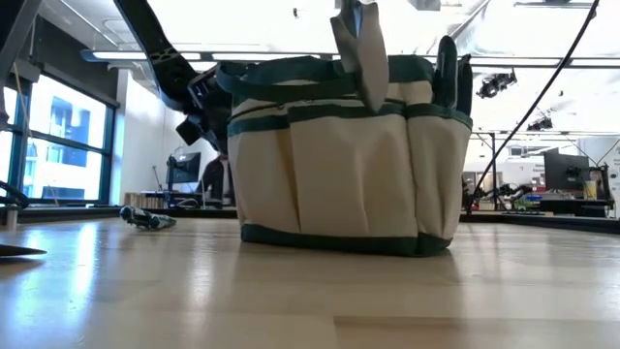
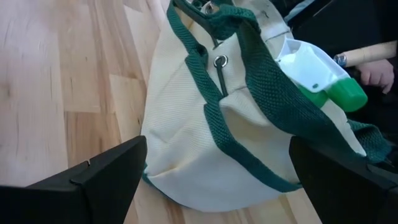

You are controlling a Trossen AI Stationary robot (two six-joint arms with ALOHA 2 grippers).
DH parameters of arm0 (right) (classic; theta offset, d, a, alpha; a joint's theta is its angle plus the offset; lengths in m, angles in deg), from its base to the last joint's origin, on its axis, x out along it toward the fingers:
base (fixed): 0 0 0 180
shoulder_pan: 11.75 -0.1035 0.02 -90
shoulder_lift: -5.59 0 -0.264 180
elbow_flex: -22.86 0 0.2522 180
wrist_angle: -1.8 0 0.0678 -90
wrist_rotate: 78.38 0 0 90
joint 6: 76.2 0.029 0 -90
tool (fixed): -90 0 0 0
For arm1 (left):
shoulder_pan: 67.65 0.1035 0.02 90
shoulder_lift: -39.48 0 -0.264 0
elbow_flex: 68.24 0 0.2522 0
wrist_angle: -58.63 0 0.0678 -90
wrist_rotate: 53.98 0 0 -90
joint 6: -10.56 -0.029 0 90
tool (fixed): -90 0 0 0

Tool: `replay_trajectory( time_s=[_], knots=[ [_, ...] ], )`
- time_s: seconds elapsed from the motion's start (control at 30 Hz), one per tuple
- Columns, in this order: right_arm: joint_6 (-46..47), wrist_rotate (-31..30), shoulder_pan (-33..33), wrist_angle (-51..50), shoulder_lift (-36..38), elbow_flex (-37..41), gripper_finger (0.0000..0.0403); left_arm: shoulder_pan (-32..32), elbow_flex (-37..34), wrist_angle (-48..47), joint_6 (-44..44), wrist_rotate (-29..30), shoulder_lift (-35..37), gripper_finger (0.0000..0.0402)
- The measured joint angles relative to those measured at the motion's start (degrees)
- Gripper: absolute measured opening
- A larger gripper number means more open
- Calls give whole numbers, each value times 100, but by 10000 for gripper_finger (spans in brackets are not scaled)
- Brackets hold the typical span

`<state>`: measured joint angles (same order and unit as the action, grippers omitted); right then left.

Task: Pick & Place Garden tools in Gardening bag
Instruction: Put the right brown trowel into the gardening bag

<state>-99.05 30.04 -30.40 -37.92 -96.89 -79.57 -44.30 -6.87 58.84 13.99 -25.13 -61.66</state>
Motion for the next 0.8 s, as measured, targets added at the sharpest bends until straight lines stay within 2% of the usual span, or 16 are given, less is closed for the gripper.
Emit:
replay_trajectory(
  time_s=[0.2, 0.7, 0.8],
  knots=[
    [-298, 460, 147, -2, 0, 0, 59, 0, 0, -17, -18, -3, 0, 385],
    [-742, 476, 411, -266, 153, 0, 59, -13, 2, -366, -20, -136, 2, 385],
    [-767, 826, 538, -295, 153, 0, 59, -13, 2, -366, -25, -136, 2, 385]
  ],
)
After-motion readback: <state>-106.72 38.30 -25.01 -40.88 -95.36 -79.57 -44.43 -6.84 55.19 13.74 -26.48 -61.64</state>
